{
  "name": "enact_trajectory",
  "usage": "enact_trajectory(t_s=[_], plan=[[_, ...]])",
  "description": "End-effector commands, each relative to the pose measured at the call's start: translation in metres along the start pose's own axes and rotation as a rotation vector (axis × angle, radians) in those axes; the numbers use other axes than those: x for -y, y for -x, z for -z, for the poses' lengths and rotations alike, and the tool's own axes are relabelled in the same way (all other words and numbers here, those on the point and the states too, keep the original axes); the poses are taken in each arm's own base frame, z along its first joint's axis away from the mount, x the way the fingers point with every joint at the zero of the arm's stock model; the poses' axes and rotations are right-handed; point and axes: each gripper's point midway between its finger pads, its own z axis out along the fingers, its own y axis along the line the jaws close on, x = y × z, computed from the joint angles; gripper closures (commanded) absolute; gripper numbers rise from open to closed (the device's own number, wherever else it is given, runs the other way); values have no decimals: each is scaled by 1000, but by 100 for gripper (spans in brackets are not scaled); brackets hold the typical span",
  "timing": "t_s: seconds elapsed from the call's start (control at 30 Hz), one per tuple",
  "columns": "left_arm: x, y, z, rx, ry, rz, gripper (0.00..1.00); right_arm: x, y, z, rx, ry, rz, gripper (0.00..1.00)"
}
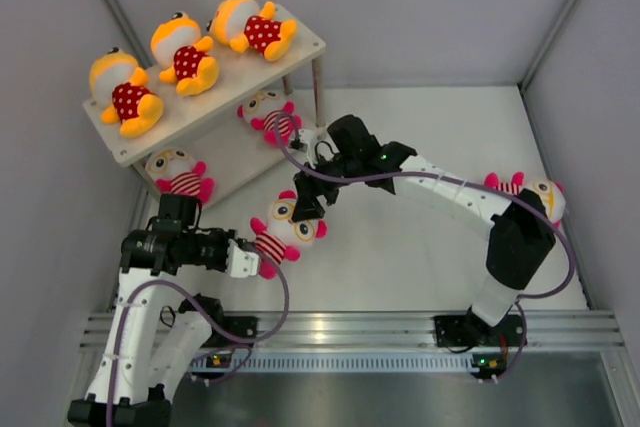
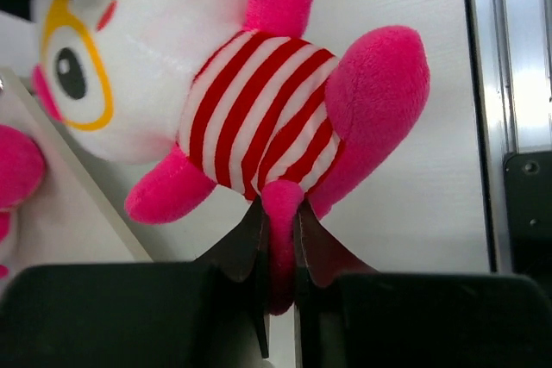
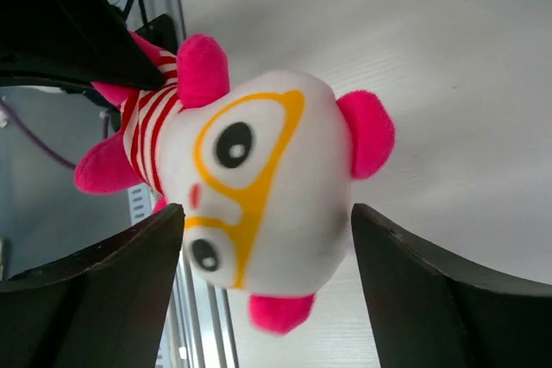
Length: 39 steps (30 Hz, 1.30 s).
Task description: Place and organize the stuffed toys onto the shelf
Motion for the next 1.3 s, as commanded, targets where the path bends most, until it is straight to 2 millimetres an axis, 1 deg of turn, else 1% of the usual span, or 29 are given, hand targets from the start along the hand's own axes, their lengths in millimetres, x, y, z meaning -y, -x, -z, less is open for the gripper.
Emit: enact_trajectory(t_s=[0.0, 0.03, 0.07, 0.1, 0.13, 0.17, 0.23, 0.3, 0.4, 0.43, 0.47, 0.53, 0.57, 0.6, 0.63, 0.67, 0.73, 0.77, 0.83, 0.87, 0.9, 0.93, 0.97, 1.03, 1.13, 1.17, 1.2, 1.23, 1.27], plan=[[-39, -1, 5, -10, 108, 172, 100, 18, 33, 24, 159, -165, -26, 20], [-51, -3, 9, -26, 153, 184, 100, 27, 24, 35, 183, -222, -64, 20], [-74, -5, 13, -36, 234, 164, 100, 41, 24, 49, 226, -268, -102, 19], [-84, -9, 17, -54, 284, 200, 100, 46, 28, 57, 283, -286, -130, 19], [-94, -10, 21, -62, 323, 199, 100, 54, 25, 67, 308, -323, -149, 19], [-109, -10, 25, -59, 382, 195, 100, 59, 16, 79, 324, -354, -169, 19], [-121, -18, 30, -92, 443, 222, 100, 60, 8, 91, 339, -401, -176, 19], [-131, -23, 33, -106, 498, 258, 100, 60, 2, 97, 337, -423, -177, 18], [-131, -38, 34, -151, 537, 353, 100, 58, -5, 103, 340, -452, -174, 18], [-132, -45, 38, -187, 560, 391, 100, 57, -8, 106, 336, -461, -170, 18], [-132, -51, 37, -195, 569, 476, 100, 58, -9, 107, 334, -466, -167, 18], [-138, -59, 41, -228, 607, 558, 100, 57, -9, 110, 338, -474, -161, 18], [-140, -71, 40, -264, 633, 641, 100, 57, -9, 110, 340, -476, -157, 18], [-145, -76, 42, -276, 660, 669, 100, 57, -10, 110, 342, -475, -159, 18], [-157, -77, 45, -266, 707, 669, 100, 57, -10, 110, 343, -475, -157, 18], [-164, -82, 45, -268, 730, 684, 100, 56, -9, 110, 350, -473, -155, 18], [-177, -84, 46, -254, 774, 663, 100, 57, -13, 110, 346, -474, -166, 18], [-189, -85, 47, -244, 811, 644, 100, 56, -15, 109, 341, -475, -166, 18], [-195, -98, 48, -303, 851, 635, 100, 56, -19, 111, 337, -481, -169, 18], [-199, -105, 40, -326, 846, 634, 100, 56, -21, 112, 335, -490, -164, 18], [-199, -115, 41, -371, 865, 648, 100, 55, -23, 113, 332, -491, -164, 18], [-201, -119, 38, -382, 867, 657, 100, 55, -25, 115, 335, -500, -160, 18], [-202, -127, 32, -400, 850, 660, 100, 55, -25, 117, 337, -506, -159, 17], [-205, -134, 24, -410, 839, 648, 100, 54, -27, 119, 341, -509, -153, 17], [-213, -148, 6, -424, 821, 614, 100, 53, -28, 121, 344, -511, -152, 17], [-215, -152, 3, -429, 815, 600, 100, 53, -28, 121, 343, -513, -154, 17], [-222, -151, 1, -413, 831, 583, 100, 53, -29, 122, 345, -514, -153, 17], [-223, -156, -6, -411, 818, 581, 100, 52, -30, 122, 342, -515, -154, 17], [-226, -157, -7, -406, 823, 578, 100, 52, -31, 122, 341, -515, -154, 17]])
